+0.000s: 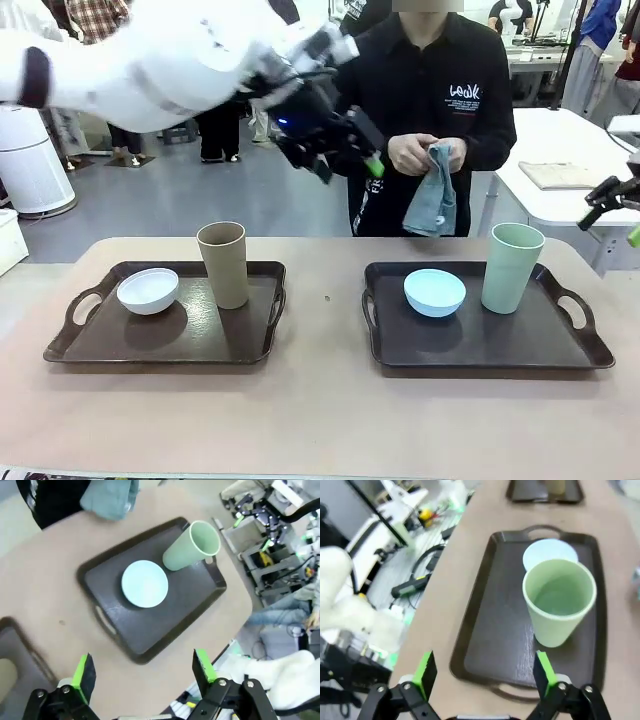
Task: Set up a tray with a mat and arrange the tableware.
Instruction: Pick up the Picnic Bowl and Reusable plastic cup from the Handle tray in front of the human's position and hold them in the air.
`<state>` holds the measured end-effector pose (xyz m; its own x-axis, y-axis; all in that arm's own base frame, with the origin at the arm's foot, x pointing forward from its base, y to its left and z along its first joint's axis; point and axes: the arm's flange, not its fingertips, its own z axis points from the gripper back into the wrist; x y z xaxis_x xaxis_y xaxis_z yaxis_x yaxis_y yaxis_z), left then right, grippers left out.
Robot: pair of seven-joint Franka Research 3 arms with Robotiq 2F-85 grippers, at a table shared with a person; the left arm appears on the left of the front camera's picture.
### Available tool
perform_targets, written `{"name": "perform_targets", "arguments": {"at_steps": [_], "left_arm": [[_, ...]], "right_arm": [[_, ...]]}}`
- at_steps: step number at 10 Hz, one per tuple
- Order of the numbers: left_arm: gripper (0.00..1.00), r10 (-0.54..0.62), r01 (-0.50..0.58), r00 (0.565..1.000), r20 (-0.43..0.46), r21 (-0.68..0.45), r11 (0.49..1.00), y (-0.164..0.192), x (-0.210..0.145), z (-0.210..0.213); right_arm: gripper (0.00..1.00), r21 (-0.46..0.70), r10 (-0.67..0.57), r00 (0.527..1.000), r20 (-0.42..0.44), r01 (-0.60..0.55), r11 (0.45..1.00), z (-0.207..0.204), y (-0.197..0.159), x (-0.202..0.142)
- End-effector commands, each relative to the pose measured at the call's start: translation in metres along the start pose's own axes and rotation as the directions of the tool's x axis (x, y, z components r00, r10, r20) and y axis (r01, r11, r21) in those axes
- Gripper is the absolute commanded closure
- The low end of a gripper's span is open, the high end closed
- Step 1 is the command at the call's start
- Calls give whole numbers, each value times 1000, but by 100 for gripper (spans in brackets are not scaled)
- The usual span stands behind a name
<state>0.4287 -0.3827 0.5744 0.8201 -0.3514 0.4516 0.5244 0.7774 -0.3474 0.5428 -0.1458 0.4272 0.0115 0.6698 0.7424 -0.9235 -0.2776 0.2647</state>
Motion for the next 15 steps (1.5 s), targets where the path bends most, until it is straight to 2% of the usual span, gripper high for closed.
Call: {"name": "perform_targets", "arguments": {"at_steps": [1,3,4,5,6,7,8,9,10,11,13,14,15], "left_arm": [[0,-42,43,998,45,-8,999,14,-12,27],[0,-42,43,998,45,-8,999,14,-12,27],[0,-42,43,998,45,-8,999,14,-12,27],[0,-20,20,999,29,3,1000,4,5,14],[0,54,-54,998,35,13,998,7,3,-5],[0,130,-131,991,38,23,991,9,4,-18],[0,175,-176,984,31,45,983,12,6,-31],[0,216,-217,976,16,51,975,14,10,-50],[0,262,-261,965,-14,51,964,22,15,-65],[0,161,-161,987,5,23,987,23,1,-39],[0,161,-161,987,5,23,987,23,1,-39],[0,205,-204,979,-9,31,978,28,3,-57],[0,262,-263,962,-75,9,965,31,10,-82]], "right_arm": [[0,-41,-76,996,-35,75,996,-4,10,32],[0,-41,-76,996,-35,75,996,-4,10,32],[0,-7,-17,1000,1,17,1000,4,-1,3],[0,-199,-60,998,-32,53,979,9,-8,8],[0,-279,-55,998,7,55,959,7,-22,5],[0,-304,-28,998,-62,8,952,0,-32,3],[0,-327,-19,998,-68,-5,945,-3,-39,-1],[0,-292,5,995,-104,-35,956,-10,-46,-5],[0,-78,92,988,-124,-102,992,-17,-49,-8],[0,-309,-27,997,-70,4,951,8,-44,-4],[0,-309,-27,997,-70,4,951,8,-44,-4],[0,-250,6,996,-90,-28,968,-3,-47,-8],[0,-294,23,997,-73,-43,955,-4,-61,-8]]}}
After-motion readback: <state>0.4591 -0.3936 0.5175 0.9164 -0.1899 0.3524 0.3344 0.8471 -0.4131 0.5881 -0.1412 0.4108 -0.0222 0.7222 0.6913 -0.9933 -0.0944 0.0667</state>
